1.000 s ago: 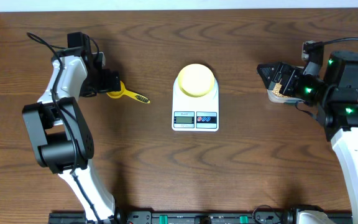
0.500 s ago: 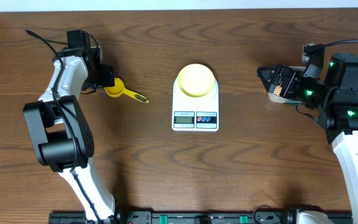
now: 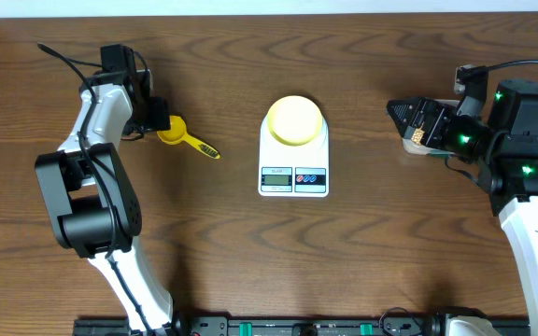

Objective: Scoop item into bowl and weigh 50g on scale
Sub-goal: 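Lower the left gripper and close it on the yellow scoop's bowl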

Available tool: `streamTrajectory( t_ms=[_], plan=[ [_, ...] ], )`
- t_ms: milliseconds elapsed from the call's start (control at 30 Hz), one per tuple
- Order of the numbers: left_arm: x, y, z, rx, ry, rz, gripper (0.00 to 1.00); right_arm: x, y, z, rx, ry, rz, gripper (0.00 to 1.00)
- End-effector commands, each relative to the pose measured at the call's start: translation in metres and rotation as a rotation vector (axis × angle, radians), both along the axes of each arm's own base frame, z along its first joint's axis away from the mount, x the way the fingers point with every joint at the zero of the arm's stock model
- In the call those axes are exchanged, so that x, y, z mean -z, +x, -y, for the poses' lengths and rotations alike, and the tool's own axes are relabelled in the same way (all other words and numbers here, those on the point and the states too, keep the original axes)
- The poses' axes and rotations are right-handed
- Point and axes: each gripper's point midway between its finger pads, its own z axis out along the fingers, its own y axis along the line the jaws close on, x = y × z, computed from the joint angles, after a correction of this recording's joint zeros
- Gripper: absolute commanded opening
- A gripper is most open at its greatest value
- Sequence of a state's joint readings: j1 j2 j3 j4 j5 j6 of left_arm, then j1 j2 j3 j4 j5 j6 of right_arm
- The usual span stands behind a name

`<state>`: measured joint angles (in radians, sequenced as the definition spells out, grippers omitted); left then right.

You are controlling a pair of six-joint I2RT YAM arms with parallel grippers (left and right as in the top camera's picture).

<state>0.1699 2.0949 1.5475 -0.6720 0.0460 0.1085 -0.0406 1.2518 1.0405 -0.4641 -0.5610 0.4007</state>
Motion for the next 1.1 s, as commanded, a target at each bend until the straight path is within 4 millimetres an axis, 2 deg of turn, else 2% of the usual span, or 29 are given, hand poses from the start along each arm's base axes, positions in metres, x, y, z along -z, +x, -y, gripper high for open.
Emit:
streamTrajectory(
  t_ms=[0,200,300,500,800,867,1033,1067],
  plan=[
    [0.008,-0.005,-0.003,-0.005,0.005,-0.027,0.67,-0.014,0.001,-0.001,-0.005,-0.016,0.045,0.99],
    [0.011,-0.006,-0.002,-0.004,-0.004,-0.033,0.66,-0.014,0.001,0.000,-0.001,-0.019,0.044,0.99],
    [0.015,-0.009,0.000,-0.005,-0.014,-0.048,0.56,-0.014,0.001,0.001,0.002,-0.021,0.044,0.99],
    [0.027,-0.019,0.008,-0.014,-0.051,-0.081,0.57,-0.013,0.003,0.005,0.042,-0.016,0.029,0.99],
    [0.028,-0.020,0.008,-0.015,-0.051,-0.084,0.56,-0.013,0.004,0.005,0.043,-0.015,0.029,0.99],
    [0.028,-0.020,0.008,-0.016,-0.051,-0.082,0.49,-0.013,0.004,0.005,0.043,-0.015,0.029,0.99],
    [0.028,-0.020,0.008,-0.057,-0.061,-0.083,0.20,-0.012,0.005,0.008,0.078,0.001,0.009,0.99],
    [0.028,-0.020,0.008,-0.064,-0.063,-0.083,0.19,-0.012,0.004,0.008,0.077,0.001,0.009,0.99]
  ],
)
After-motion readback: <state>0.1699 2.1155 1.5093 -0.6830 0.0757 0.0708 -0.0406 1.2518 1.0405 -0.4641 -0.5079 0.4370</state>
